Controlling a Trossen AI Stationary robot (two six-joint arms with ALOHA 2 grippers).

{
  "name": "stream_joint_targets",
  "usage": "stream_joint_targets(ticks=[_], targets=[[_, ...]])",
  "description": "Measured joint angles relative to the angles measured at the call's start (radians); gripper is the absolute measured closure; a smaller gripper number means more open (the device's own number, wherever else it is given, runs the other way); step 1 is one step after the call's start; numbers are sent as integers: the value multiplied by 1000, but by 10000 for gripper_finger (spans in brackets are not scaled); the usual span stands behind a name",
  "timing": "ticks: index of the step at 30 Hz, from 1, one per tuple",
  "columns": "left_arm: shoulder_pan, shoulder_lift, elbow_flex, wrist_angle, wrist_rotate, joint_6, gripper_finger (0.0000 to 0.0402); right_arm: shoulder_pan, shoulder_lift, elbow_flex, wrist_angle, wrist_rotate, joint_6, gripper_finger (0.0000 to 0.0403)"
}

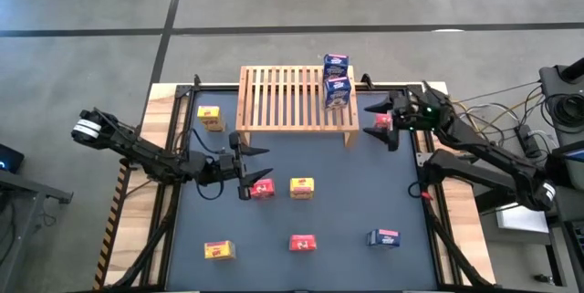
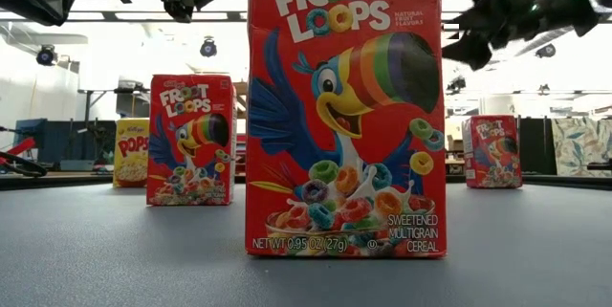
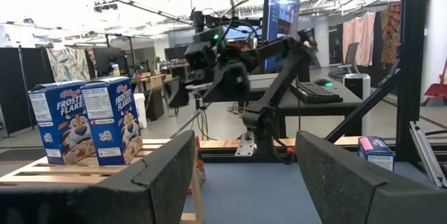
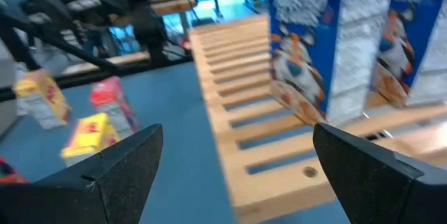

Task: Stack cereal on shelf
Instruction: Put the blue cereal box on the shelf aligned with the other cereal box

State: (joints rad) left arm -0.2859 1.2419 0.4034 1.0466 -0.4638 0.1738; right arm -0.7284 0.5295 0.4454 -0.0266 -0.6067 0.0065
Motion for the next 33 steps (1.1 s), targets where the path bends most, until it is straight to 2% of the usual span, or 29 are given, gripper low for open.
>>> stream_joint_targets(ticks=[5, 11, 25, 31, 33], targets=[[0, 0, 0, 0, 0, 0, 170, 90, -92, 2, 5, -3, 126, 44], [0, 0, 0, 0, 0, 0, 170, 229, -153, 3, 44, 5, 175, 44], [0, 3, 2, 8, 0, -53, 170, 434, -120, 4, 56, 62, 153, 44], [0, 80, 55, 8, 0, -90, 170, 523, -117, 4, 54, 64, 165, 44], [0, 127, 92, 8, 0, -90, 170, 561, -114, 4, 53, 94, 185, 44]])
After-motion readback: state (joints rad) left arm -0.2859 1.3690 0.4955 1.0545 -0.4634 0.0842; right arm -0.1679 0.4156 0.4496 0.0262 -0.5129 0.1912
